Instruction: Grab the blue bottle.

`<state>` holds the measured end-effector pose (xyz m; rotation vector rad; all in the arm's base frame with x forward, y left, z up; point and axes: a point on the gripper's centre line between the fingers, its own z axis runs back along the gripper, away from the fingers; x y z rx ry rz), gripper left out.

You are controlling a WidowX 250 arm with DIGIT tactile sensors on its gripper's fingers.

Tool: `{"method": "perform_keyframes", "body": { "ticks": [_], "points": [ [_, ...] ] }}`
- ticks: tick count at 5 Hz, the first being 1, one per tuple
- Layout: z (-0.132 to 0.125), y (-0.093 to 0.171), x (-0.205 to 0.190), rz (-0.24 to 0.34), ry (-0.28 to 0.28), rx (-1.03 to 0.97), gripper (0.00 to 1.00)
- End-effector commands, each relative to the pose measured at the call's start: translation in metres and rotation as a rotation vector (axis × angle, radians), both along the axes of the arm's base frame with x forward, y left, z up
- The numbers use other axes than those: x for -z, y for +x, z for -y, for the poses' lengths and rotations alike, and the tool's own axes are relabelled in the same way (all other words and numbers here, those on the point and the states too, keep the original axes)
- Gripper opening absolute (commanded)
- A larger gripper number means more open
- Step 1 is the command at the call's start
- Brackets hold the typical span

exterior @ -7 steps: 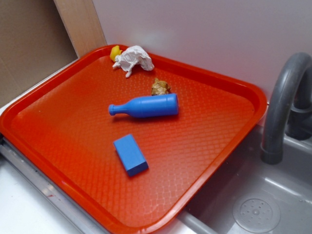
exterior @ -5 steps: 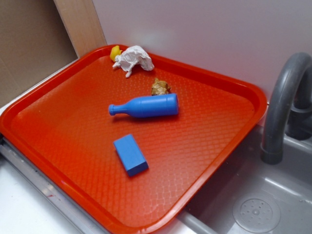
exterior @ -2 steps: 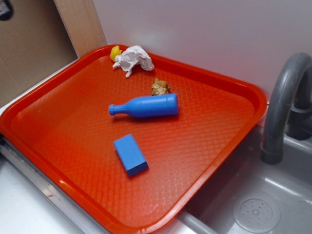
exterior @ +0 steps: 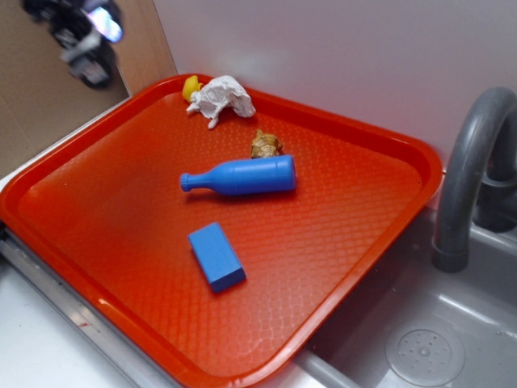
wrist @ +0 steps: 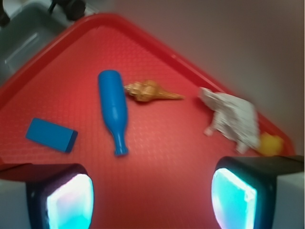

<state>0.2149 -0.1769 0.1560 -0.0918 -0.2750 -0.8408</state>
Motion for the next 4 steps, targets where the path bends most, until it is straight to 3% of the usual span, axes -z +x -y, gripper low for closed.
{"method": "perform_keyframes", "body": {
  "ticks": [1, 2, 3, 4],
  "points": [
    [0.062, 0.002, 0.033, -0.083, -0.042, 0.125, 1.0],
    [0.069, 0.007, 0.056, -0.135, 0.012, 0.127, 1.0],
    [0.069, 0.009, 0.08, -0.181, 0.017, 0.137, 1.0],
    [0.066, 0.011, 0.102, -0.224, 0.074, 0.112, 1.0]
  ]
}}
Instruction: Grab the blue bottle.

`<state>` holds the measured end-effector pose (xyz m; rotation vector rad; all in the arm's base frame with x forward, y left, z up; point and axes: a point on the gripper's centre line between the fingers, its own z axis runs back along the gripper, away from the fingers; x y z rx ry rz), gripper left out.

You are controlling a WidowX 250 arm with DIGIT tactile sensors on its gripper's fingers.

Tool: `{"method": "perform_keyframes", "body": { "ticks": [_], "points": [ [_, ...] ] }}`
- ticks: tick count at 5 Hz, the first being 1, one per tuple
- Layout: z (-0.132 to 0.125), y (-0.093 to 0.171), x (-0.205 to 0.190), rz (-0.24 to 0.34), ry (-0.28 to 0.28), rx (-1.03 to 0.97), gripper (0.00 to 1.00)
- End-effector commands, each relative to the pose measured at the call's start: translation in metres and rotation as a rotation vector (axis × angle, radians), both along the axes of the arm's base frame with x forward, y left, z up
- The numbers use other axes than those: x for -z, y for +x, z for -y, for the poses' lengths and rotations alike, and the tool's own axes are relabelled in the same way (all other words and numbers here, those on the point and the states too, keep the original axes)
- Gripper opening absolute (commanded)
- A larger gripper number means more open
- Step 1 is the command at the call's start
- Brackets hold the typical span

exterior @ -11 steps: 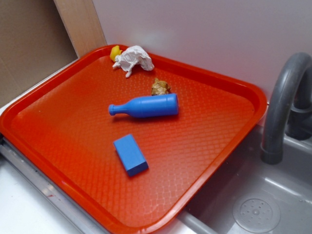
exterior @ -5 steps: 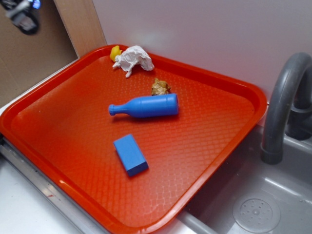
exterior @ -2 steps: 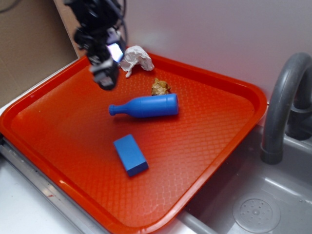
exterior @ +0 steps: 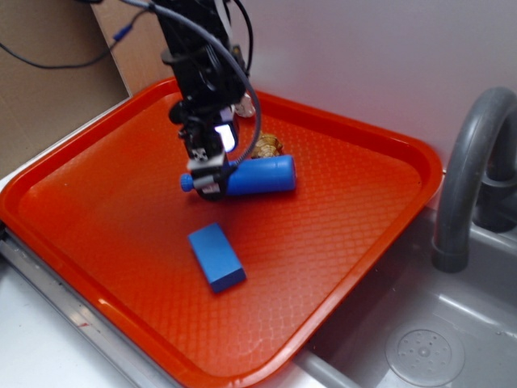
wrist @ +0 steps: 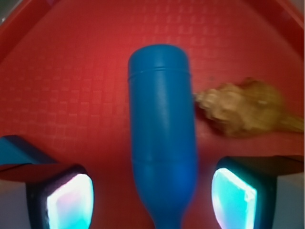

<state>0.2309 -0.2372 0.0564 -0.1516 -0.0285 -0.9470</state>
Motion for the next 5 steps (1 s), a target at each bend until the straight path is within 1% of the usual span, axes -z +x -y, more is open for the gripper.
{"method": "perform_keyframes", "body": {
  "ticks": [1, 2, 3, 4, 5],
  "points": [
    [0.012, -0.004, 0.016, -0.015, 0.07, -0.005, 1.0],
    [0.024, -0.009, 0.023, -0.062, 0.066, -0.014, 0.8],
    [0.036, -0.019, 0.018, -0.052, 0.068, -0.016, 0.0],
    [0.03, -0.029, -0.003, -0.066, 0.143, -0.121, 0.0],
    [-0.003, -0.039, -0.052, -0.118, 0.156, -0.369, 0.0]
  ]
}}
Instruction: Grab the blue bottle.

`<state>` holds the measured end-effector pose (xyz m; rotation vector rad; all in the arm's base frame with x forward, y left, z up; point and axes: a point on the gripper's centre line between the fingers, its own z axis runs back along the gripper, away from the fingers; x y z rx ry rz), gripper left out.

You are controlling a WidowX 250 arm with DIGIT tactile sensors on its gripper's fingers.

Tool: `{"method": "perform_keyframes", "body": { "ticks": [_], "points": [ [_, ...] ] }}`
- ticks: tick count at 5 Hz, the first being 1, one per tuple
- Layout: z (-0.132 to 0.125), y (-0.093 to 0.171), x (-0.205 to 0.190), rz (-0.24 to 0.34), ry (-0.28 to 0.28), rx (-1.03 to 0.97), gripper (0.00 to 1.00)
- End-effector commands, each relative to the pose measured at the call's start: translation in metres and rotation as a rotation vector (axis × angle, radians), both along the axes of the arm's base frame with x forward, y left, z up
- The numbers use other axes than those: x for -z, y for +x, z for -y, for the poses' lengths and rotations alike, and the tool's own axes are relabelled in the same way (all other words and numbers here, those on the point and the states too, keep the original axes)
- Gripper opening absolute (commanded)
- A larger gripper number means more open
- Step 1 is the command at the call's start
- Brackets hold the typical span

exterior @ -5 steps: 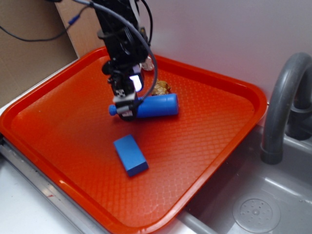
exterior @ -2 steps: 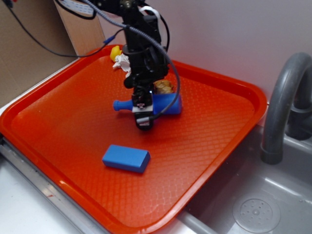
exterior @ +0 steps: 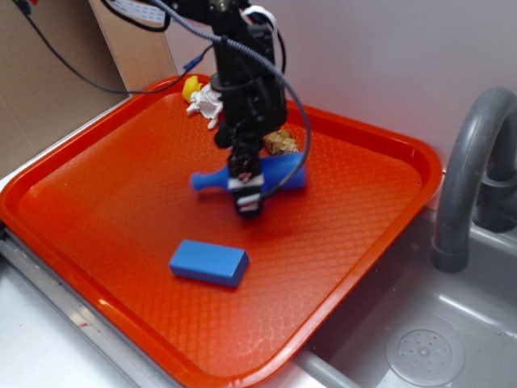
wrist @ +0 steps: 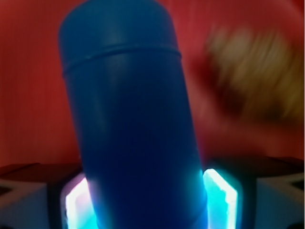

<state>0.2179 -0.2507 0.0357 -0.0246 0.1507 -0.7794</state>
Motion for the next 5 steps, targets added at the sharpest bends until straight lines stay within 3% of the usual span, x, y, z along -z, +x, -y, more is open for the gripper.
{"method": "perform_keyframes", "body": {
  "ticks": [1, 2, 3, 4, 5],
  "points": [
    [-0.059, -0.038, -0.113, 0.054, -0.012, -0.457, 0.0],
    [-0.105, -0.053, -0.144, 0.116, -0.054, -0.583, 0.0],
    [-0.148, -0.058, -0.171, 0.233, -0.085, -0.697, 0.0],
    [-0.151, -0.054, -0.18, 0.292, -0.043, -0.752, 0.0],
    [-0.145, -0.05, -0.175, 0.269, -0.04, -0.685, 0.0]
  ]
}}
